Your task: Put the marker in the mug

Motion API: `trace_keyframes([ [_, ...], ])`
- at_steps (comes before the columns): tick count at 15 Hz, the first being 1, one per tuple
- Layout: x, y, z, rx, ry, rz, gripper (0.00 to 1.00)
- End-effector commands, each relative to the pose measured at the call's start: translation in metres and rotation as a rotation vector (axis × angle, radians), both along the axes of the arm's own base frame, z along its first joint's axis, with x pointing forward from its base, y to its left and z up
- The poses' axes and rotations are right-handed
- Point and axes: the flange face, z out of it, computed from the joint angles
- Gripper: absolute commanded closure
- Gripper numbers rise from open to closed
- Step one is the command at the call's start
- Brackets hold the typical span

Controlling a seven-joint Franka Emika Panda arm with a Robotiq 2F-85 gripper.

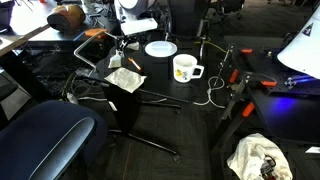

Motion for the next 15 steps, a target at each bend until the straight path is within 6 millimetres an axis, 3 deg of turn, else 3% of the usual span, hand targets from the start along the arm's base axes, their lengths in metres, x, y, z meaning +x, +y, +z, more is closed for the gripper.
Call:
trace_keyframes([
  [1,0.012,-0.003,-0.006,0.004,0.032,-0.03,0.0],
  [9,0.022,-0.008,-0.024,0.0,0.063,-0.035,0.0],
  [10,0.022,-0.009,-0.026,-0.003,0.066,-0.035,0.25],
  [11,0.022,-0.009,-0.027,-0.006,0.068,-0.039,0.26],
  [15,0.024,-0.009,-0.032,-0.001,0.071,-0.062,0.58],
])
